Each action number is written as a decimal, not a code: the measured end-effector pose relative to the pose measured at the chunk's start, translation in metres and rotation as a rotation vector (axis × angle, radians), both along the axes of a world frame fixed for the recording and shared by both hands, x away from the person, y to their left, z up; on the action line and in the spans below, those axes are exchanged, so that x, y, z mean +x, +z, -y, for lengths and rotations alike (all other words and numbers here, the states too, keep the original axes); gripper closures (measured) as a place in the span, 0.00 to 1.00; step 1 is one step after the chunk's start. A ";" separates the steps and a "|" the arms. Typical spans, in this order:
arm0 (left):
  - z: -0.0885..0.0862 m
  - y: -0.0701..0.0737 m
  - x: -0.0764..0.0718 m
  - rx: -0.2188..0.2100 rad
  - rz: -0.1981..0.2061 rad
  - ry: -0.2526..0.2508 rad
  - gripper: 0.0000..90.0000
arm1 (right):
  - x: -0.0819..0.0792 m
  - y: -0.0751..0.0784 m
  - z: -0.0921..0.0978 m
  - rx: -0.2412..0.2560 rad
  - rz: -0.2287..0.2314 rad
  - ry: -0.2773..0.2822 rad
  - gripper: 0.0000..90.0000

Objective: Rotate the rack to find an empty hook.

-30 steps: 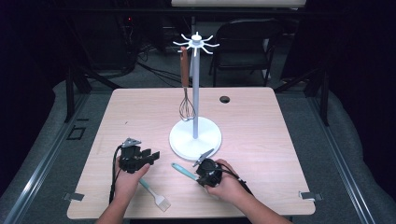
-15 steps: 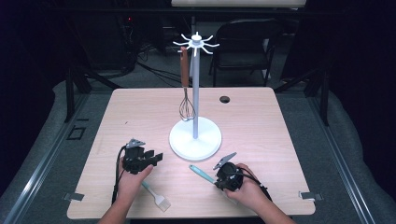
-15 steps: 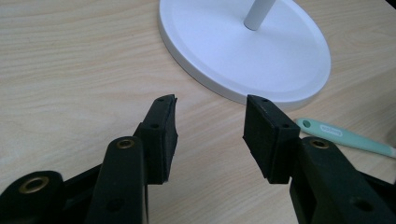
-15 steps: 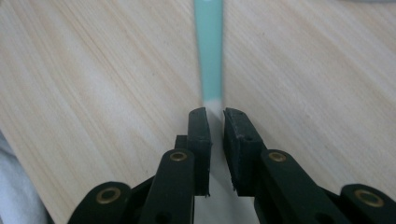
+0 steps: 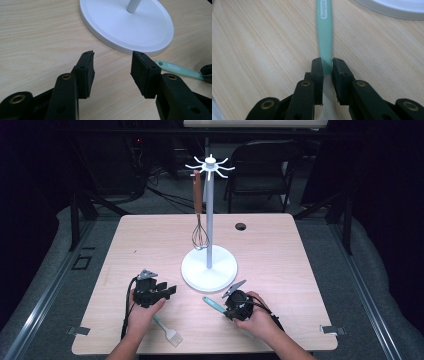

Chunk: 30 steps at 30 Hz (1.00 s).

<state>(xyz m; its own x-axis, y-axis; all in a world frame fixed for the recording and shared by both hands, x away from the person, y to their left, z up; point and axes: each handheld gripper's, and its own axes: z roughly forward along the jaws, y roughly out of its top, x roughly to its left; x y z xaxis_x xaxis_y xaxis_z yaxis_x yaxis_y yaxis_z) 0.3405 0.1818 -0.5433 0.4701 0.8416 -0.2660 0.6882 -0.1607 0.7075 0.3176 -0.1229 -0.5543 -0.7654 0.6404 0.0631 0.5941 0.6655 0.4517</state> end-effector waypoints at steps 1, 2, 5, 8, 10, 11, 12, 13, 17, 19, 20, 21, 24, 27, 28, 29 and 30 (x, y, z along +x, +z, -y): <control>0.001 0.000 0.000 -0.001 0.000 -0.004 0.58 | 0.000 -0.001 -0.001 -0.002 0.002 0.002 0.88; 0.003 -0.001 0.000 0.000 -0.002 -0.006 0.57 | 0.000 -0.001 -0.001 0.004 0.002 -0.001 0.88; 0.007 -0.002 -0.001 0.001 -0.001 -0.026 0.56 | 0.000 -0.001 -0.002 -0.013 0.007 0.008 0.89; 0.011 -0.003 -0.001 0.003 -0.002 -0.049 0.53 | -0.001 -0.001 -0.002 -0.010 0.009 0.009 0.89; 0.014 -0.004 -0.001 0.004 -0.004 -0.060 0.53 | 0.000 -0.001 -0.001 -0.013 0.011 0.013 0.89; 0.015 -0.004 -0.001 0.010 -0.002 -0.062 0.53 | 0.000 -0.001 -0.001 -0.012 0.011 0.013 0.89; 0.015 -0.005 -0.001 0.008 -0.003 -0.066 0.52 | 0.000 -0.001 -0.001 -0.012 0.011 0.014 0.89; 0.016 -0.005 -0.001 0.011 -0.004 -0.073 0.52 | 0.000 -0.001 -0.001 -0.013 0.011 0.015 0.89; 0.017 -0.006 -0.002 0.014 -0.008 -0.082 0.52 | 0.000 -0.002 -0.001 0.002 0.005 0.010 0.89; 0.018 -0.006 -0.002 0.012 -0.007 -0.087 0.52 | 0.000 -0.001 -0.001 -0.007 0.006 0.012 0.89; 0.019 -0.006 -0.002 0.014 -0.004 -0.088 0.52 | 0.000 -0.001 -0.001 -0.007 0.007 0.013 0.89; 0.019 -0.006 -0.002 0.019 -0.006 -0.092 0.51 | 0.000 -0.001 -0.001 -0.007 0.007 0.013 0.89; 0.021 -0.006 -0.002 0.021 0.003 -0.103 0.49 | 0.000 -0.002 -0.001 -0.002 0.009 0.011 0.90; 0.024 -0.006 -0.003 -0.006 0.011 -0.119 0.48 | -0.001 -0.001 -0.001 -0.001 0.006 0.020 0.90; 0.024 -0.006 -0.003 -0.012 0.017 -0.127 0.48 | -0.002 0.000 -0.001 -0.006 0.011 0.022 0.90; 0.025 -0.006 -0.004 -0.020 0.019 -0.130 0.48 | -0.002 0.000 -0.001 -0.001 0.013 0.022 0.90; 0.026 -0.006 -0.004 -0.021 0.019 -0.136 0.47 | -0.002 0.001 -0.001 0.007 0.018 0.022 0.90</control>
